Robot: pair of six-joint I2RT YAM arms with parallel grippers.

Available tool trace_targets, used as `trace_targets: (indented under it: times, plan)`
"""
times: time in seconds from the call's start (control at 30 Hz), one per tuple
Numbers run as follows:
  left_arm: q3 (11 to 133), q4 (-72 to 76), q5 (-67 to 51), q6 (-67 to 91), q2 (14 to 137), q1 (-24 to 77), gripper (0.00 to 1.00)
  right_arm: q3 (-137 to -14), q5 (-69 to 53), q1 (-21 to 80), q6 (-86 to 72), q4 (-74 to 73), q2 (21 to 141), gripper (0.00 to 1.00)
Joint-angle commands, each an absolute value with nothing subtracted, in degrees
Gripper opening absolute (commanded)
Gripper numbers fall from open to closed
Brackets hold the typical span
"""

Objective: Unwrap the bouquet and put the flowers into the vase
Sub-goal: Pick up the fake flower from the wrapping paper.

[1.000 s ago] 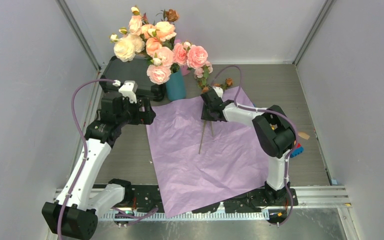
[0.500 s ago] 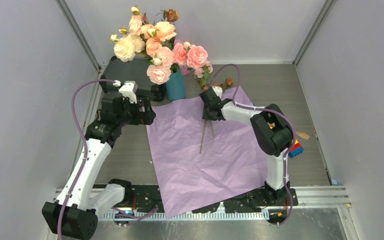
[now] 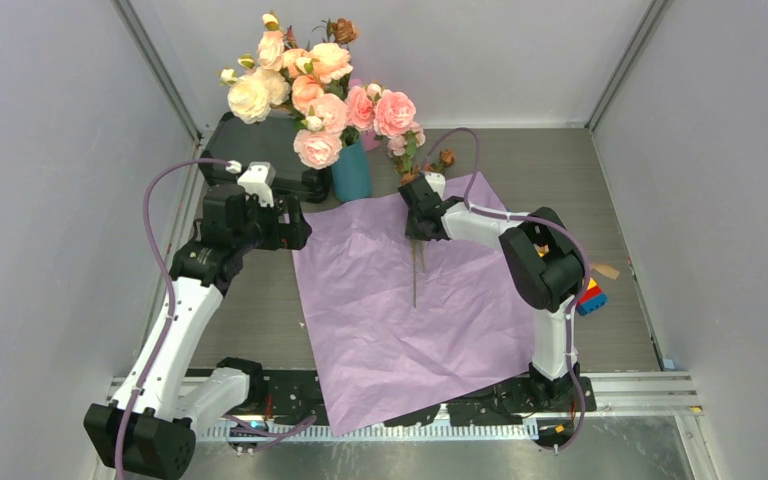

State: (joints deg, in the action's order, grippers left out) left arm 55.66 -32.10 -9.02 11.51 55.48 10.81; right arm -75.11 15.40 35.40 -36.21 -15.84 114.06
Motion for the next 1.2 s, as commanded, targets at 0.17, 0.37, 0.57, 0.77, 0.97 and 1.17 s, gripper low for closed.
trace_targets:
  times: [0.17, 0.37, 0.57, 0.77, 0.97, 1.17]
  plan:
    - [55.36, -31.82, -9.68, 10.68, 54.18, 10.72, 1.0, -75.18, 19.14, 35.33, -35.9, -14.71, 107.18, 0.0]
    - [55.06, -31.26, -10.58, 10.46, 53.65, 10.73, 0.99, -72.93, 19.95, 35.33, -34.06, -13.47, 101.91, 0.0]
    - [54.55, -29.82, -13.05, 11.04, 53.11, 10.79, 0.98, -68.08, 19.25, 35.33, -32.52, -10.8, 95.0, 0.0]
    - [53.45, -25.85, -22.9, 15.96, 51.04, 11.52, 0.94, -63.19, 19.13, 35.33, -30.24, -10.09, 84.05, 0.0]
    - [52.82, -21.72, -26.87, 23.55, 46.39, 14.68, 0.94, -59.64, 15.37, 35.4, -27.09, -7.27, 69.08, 0.0]
    - [55.43, -14.35, -30.23, 32.66, 45.51, 19.54, 0.94, -56.61, 4.64, 35.69, -23.49, 1.28, 58.35, 0.0]
